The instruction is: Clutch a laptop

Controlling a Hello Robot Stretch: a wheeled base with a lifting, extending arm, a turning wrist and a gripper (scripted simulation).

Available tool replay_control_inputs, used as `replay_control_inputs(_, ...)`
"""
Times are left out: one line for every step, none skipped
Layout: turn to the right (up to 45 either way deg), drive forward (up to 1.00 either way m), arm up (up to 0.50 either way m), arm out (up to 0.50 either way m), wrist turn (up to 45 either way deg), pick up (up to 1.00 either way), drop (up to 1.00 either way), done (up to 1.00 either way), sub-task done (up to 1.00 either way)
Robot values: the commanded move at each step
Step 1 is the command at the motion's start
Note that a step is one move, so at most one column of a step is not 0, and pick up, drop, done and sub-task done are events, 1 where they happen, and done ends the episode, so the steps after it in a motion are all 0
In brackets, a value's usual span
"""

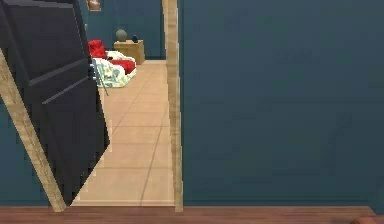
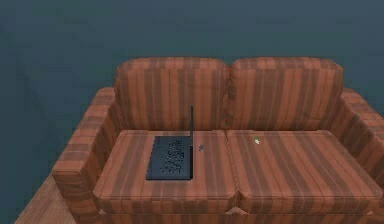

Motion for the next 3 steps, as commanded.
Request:
replay_control_inputs(0.0,0.0,0.5,0.0,0.0,0.0,0.0,0.0,0.0)
replay_control_inputs(0.0,0.0,0.08,0.0,0.0,0.0,0.0,0.0,0.0)
replay_control_inputs(0.0,0.0,0.0,0.46,0.0,0.0,0.0,0.0,0.0)
